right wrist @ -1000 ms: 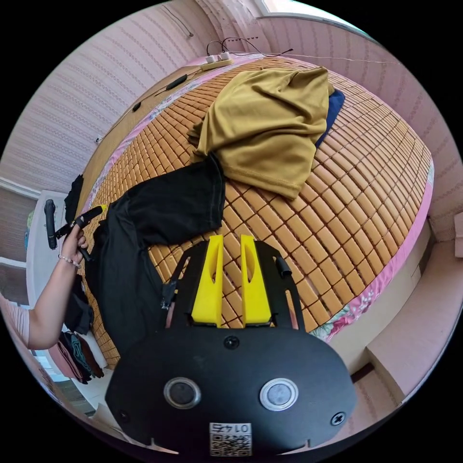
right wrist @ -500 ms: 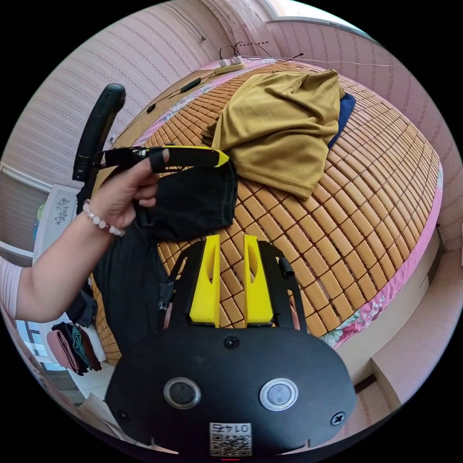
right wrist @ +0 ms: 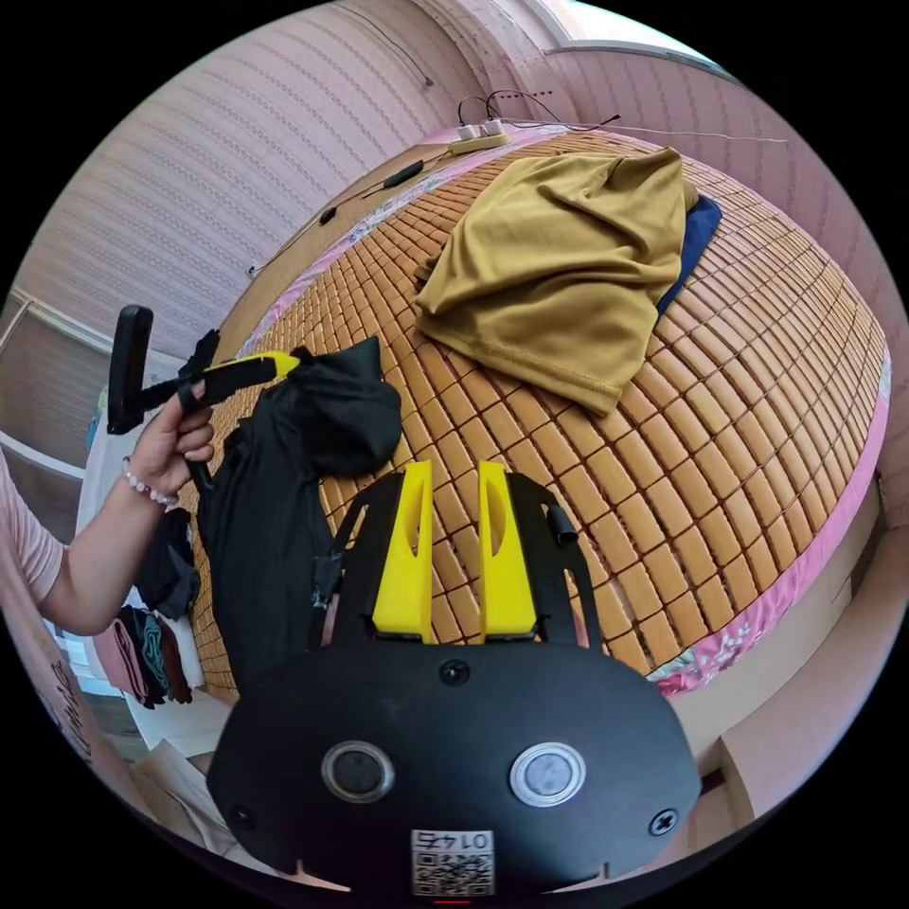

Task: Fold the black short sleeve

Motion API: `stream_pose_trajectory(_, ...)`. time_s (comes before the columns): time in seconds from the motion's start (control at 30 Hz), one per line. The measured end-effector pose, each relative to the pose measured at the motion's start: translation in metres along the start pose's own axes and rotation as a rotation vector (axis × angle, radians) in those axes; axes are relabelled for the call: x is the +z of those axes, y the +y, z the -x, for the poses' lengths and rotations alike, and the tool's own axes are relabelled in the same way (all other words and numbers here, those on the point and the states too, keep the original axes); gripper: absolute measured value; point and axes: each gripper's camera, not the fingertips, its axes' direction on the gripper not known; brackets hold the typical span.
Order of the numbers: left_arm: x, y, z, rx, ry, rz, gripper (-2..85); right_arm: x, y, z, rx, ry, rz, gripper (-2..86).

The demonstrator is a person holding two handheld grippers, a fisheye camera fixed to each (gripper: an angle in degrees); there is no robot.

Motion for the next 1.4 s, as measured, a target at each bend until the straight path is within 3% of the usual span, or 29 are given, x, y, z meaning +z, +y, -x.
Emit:
stream_pose_trajectory(0.23,0.028,0.048,0.036,-0.23,-0.014,0.052,-0.9,0.025,-0.022,0.028,-0.103,-0.055,0.028,8.4)
stream_pose_trajectory(0.4,0.037,0.052,0.036,-0.224,-0.045,0.066,-0.9,0.052,-0.036,0.039,-0.128,-0.131,0.087,9.0)
stream_pose_trajectory(0.5,0.041,0.053,0.036,-0.213,-0.042,0.07,-0.9,0.057,-0.033,0.042,-0.14,-0.07,0.077,6.2)
stream_pose_trajectory(0.63,0.04,0.052,0.036,-0.225,-0.031,0.058,-0.9,0.051,-0.03,0.04,-0.188,-0.142,0.079,1.9)
stream_pose_trajectory(0.77,0.023,0.029,0.018,-0.11,-0.063,-0.085,-1.0,0.01,-0.006,0.026,-0.097,-0.062,-0.124,0.9)
stream_pose_trajectory(0.93,0.037,-0.023,-0.011,0.018,0.081,-0.154,-1.0,-0.014,0.023,0.026,-0.053,0.056,-0.231,0.5)
stream_pose_trajectory(1.17,0.092,-0.069,-0.058,0.156,0.059,-0.036,-1.0,0.015,0.038,0.003,0.162,0.086,-0.149,0.1)
stream_pose_trajectory(1.4,0.103,-0.052,-0.062,0.176,0.062,0.003,-0.8,0.023,0.018,-0.004,0.127,0.043,-0.156,2.8)
